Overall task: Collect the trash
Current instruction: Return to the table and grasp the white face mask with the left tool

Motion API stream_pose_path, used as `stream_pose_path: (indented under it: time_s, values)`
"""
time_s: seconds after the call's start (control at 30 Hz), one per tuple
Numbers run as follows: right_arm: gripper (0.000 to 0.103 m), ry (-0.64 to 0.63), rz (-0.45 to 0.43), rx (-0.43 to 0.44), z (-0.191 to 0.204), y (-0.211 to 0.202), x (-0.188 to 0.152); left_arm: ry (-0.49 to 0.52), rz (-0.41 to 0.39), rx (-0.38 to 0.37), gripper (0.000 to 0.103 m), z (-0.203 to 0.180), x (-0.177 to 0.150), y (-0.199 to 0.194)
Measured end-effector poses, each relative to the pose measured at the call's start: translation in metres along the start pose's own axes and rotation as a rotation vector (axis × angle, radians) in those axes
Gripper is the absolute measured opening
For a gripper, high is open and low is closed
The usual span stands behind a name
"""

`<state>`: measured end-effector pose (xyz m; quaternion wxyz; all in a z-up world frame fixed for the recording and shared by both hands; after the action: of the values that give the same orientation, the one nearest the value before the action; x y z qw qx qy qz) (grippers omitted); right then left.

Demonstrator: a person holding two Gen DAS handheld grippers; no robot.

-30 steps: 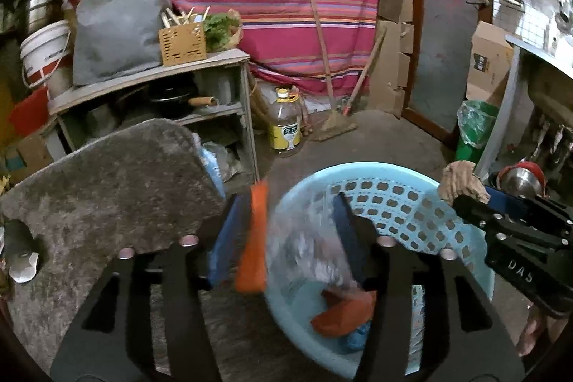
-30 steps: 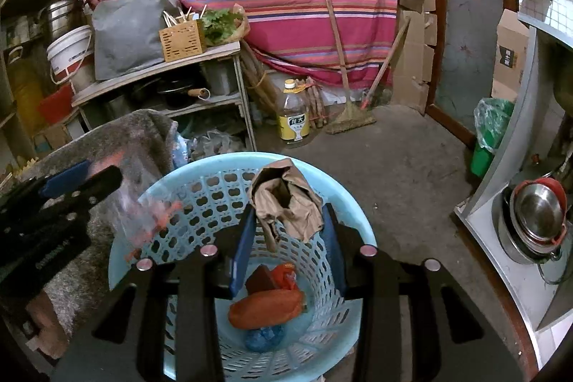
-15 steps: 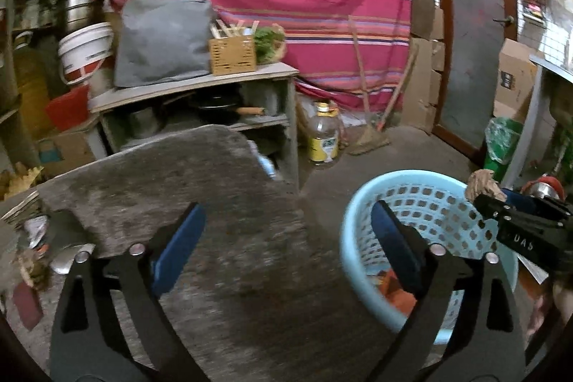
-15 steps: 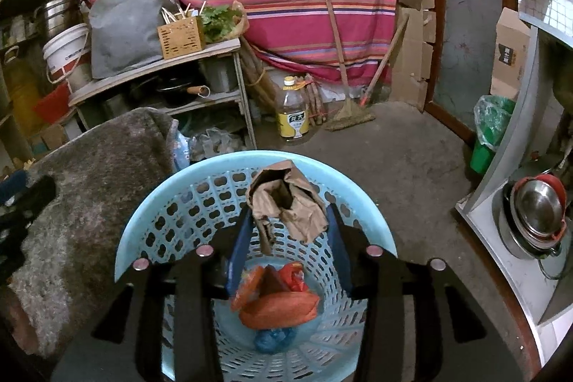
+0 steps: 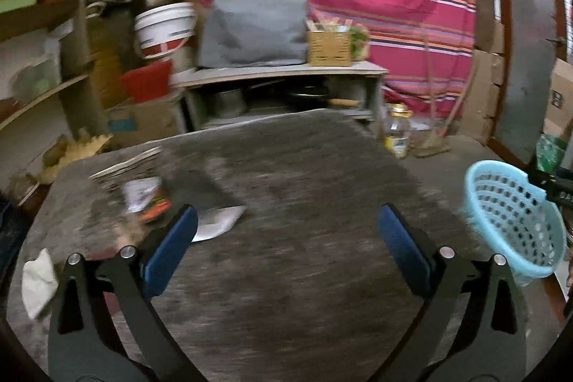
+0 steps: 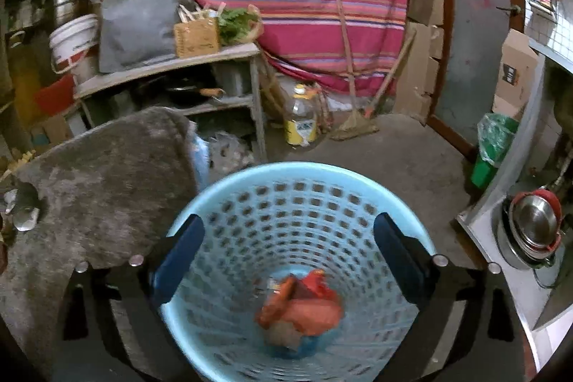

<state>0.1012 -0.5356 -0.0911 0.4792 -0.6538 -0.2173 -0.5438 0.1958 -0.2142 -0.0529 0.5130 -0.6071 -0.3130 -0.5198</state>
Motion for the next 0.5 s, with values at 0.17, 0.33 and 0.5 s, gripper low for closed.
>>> stream_pose_path:
  time_s: [0.17,0.33,0.5]
  values:
    - [0.094,-0.031,-0.008,0.082,0.059,-0.003,0.002,-0.038,-0.004,0.089,0.097,0.064,-0.002,-0.008]
    - [0.094,-0.065,-0.004,0.152,0.117,-0.005,-0.003,-0.051,0.039,0.155,0.097,0.116,-0.019,-0.010]
    - [0.094,-0.100,0.010,0.198,0.169,-0.006,-0.014,-0.111,0.071,0.213,0.097,0.173,-0.036,-0.015]
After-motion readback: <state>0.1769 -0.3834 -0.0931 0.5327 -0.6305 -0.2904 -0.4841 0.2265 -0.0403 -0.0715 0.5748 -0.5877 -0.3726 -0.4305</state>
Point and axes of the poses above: each gripper's, at about its wrist camera, not at the fingertips, and y roughly the way its jaws point, z to its left, x to its top, the point moved 7 cm from there along y, roughly the way its jaws point, and after that the axes turned 13 degrees about -z, right-handed, at the moved point
